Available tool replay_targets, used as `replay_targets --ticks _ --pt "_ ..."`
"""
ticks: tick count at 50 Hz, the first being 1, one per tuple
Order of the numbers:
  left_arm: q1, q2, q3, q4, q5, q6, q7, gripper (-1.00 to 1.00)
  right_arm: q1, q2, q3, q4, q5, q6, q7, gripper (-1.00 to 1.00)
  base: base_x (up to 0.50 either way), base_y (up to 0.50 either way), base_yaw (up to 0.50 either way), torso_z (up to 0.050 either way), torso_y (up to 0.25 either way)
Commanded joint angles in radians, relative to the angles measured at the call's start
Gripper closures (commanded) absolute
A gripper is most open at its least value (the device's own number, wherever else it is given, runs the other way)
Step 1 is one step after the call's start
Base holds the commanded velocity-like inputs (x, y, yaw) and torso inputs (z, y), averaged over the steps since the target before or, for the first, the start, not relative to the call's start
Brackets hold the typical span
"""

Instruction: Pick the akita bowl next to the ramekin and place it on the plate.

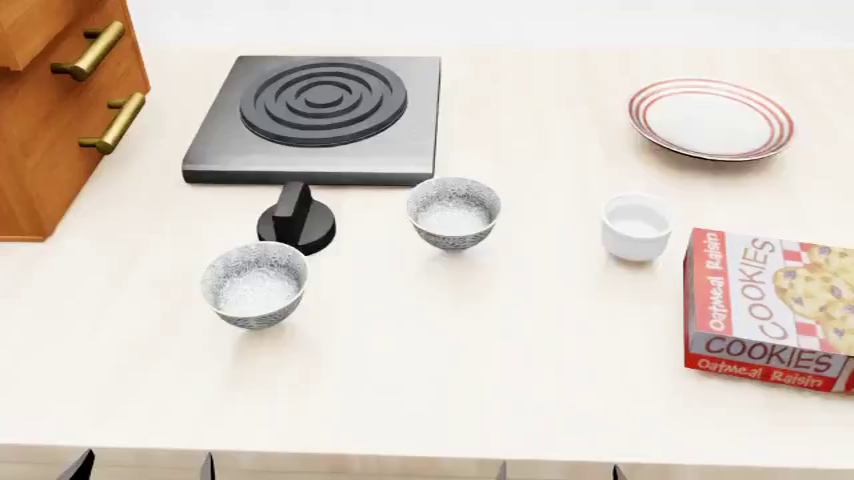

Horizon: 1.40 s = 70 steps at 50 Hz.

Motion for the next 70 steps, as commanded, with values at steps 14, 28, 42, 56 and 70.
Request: replay_targets --ticks 14,28,42,56,70 --pt "-0.01 -0.048 0.056 -0.007 -0.035 -0.012 -0.082 -1.0 0.007 0.051 -0.057 0.01 0.055 -0.004 0.063 -1.0 0.0 0.0 0.0 0.0 0.0" --pt "-0.008 -0.077 0.09 -0.045 -0.024 0.089 -0.113 -1.0 -0.001 0.073 -0.072 -0.016 0.061 -0.028 0.106 -1.0 0.0 0.0 0.0 0.0 0.0" --pt "0.013 -0.096 0.101 0.018 -0.061 0.07 -0.122 -1.0 -0.016 0.096 -0.09 -0.088 0.068 0.0 0.133 -1.0 0.0 0.0 0.0 0.0 0.0" --pt "0.042 -0.119 0.119 0.119 -0.069 0.027 -0.145 -1.0 -0.032 0.118 -0.117 -0.18 0.048 0.053 0.169 -1.0 0.0 0.0 0.0 0.0 0.0" --pt "0.071 -0.144 0.136 0.258 -0.072 -0.052 -0.165 -1.0 -0.065 0.141 -0.133 -0.361 0.074 0.152 0.184 -1.0 0.0 0.0 0.0 0.0 0.0"
